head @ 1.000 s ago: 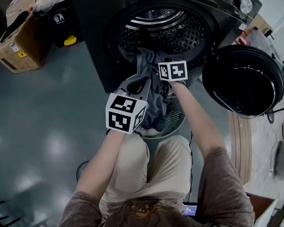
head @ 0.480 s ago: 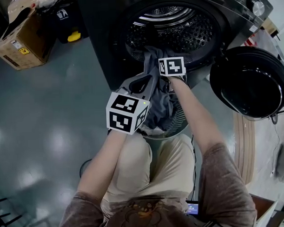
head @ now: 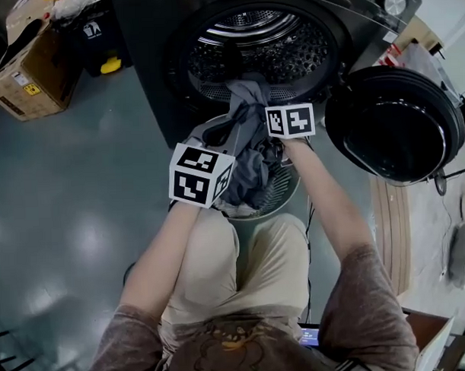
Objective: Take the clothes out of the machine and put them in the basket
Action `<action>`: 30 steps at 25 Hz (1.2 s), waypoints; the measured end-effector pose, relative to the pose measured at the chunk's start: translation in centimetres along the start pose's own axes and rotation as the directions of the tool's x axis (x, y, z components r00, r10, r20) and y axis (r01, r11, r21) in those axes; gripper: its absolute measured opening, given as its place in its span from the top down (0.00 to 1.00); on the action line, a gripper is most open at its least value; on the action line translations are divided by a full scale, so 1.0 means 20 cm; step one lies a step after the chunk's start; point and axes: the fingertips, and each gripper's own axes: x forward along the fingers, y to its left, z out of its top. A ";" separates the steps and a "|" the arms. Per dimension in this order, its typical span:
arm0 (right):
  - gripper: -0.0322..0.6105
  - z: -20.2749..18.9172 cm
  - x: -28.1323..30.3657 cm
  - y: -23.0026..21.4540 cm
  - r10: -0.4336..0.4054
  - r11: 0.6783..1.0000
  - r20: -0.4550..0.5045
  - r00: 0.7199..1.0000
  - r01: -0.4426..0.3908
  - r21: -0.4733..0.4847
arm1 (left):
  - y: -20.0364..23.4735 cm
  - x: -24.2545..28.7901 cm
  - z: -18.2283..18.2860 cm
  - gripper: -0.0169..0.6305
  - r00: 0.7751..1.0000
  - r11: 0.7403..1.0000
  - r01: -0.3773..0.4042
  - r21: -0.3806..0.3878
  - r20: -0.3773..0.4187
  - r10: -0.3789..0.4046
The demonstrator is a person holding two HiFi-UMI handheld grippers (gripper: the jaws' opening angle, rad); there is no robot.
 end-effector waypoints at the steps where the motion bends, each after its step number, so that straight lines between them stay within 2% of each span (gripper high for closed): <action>1: 0.87 -0.01 -0.05 0.02 0.013 1.000 0.015 1.000 -0.013 -0.006 | -0.01 0.00 0.00 0.96 1.000 1.000 -0.001 0.005 0.002 0.001; 7: 0.87 -0.10 -0.41 0.15 0.075 0.996 0.081 0.994 -0.070 -0.063 | -0.04 -0.02 0.02 0.96 1.000 0.999 -0.013 0.032 0.010 0.013; 13: 0.86 -0.22 -0.63 0.27 0.111 0.993 0.114 0.987 -0.106 -0.043 | -0.06 -0.01 0.01 0.96 1.000 0.998 -0.031 0.056 0.006 0.031; 17: 0.77 -0.25 -0.65 0.27 0.085 0.996 0.128 0.988 -0.080 -0.047 | -0.10 0.00 0.01 0.96 1.000 0.998 -0.025 0.055 0.006 0.024; 19: 0.69 -0.27 -0.65 0.26 0.085 0.996 0.131 0.988 -0.082 -0.028 | -0.11 0.00 0.01 0.96 1.000 0.998 -0.021 0.054 0.007 0.020; 23: 0.61 -0.27 -0.65 0.25 0.099 0.995 0.168 0.981 -0.103 0.017 | -0.12 -0.01 0.02 0.96 1.000 0.999 -0.020 0.045 0.016 0.019; 30: 0.57 -0.24 -0.59 0.24 0.157 0.985 0.245 0.957 -0.168 0.026 | -0.04 -0.02 0.03 0.96 0.998 0.999 -0.036 0.002 0.047 0.036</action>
